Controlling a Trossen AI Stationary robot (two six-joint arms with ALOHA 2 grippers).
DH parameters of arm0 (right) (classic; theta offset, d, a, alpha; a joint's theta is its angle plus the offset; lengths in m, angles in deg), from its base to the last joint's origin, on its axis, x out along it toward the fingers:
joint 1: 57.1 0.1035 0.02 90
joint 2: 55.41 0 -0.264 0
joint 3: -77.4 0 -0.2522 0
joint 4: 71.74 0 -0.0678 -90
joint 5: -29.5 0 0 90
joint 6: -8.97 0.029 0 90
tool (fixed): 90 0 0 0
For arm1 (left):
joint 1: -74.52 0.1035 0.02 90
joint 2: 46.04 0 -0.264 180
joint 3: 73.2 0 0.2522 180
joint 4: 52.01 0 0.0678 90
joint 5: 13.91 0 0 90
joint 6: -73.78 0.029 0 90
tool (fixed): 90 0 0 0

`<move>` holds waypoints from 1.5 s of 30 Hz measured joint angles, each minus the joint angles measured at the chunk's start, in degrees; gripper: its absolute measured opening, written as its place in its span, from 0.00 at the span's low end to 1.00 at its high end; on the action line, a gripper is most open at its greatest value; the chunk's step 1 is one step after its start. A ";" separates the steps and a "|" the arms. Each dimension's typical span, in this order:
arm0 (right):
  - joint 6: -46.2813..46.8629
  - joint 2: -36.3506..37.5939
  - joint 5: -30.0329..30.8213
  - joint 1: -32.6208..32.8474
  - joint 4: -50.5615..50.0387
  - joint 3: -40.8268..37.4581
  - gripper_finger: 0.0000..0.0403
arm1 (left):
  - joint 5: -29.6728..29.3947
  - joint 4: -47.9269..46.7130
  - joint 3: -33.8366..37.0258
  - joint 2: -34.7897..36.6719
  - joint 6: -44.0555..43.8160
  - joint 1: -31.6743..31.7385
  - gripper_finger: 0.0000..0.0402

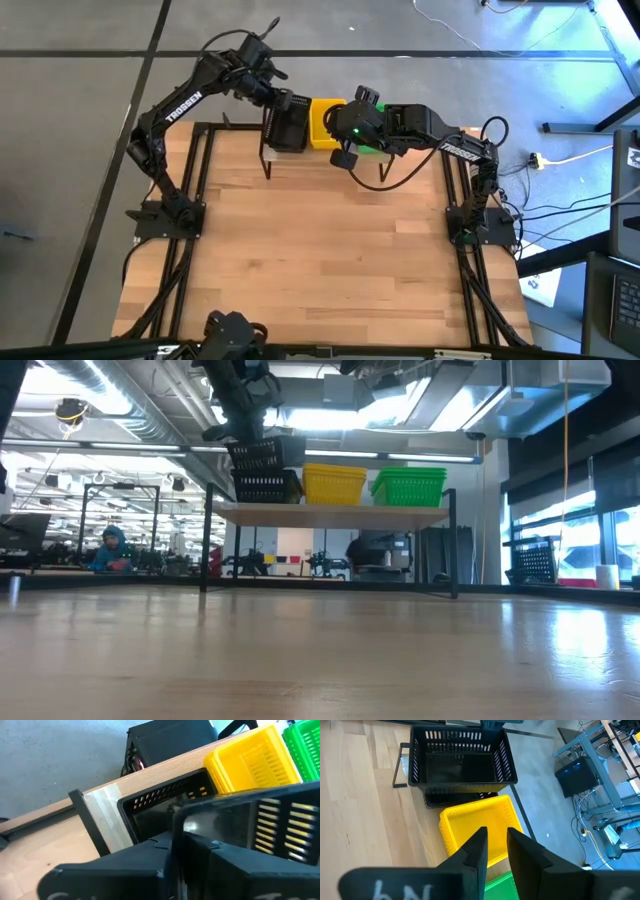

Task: Stack baskets on shelf by color
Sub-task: Stack the black bin on top of the other black bins on the shelf, then return to Home Position

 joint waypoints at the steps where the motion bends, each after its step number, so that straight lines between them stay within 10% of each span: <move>1: 0.00 0.00 -0.01 0.00 0.00 0.00 0.19 | 0.00 -0.19 0.00 -0.13 -0.59 -0.23 0.06; 34: 0.02 0.00 0.00 0.00 0.02 0.00 0.19 | 0.59 -1.32 -4.76 -2.98 2.89 0.18 0.12; 45: 0.12 0.38 0.09 0.00 -0.33 0.17 0.16 | 2.84 -5.86 -8.31 3.70 20.06 -1.85 0.12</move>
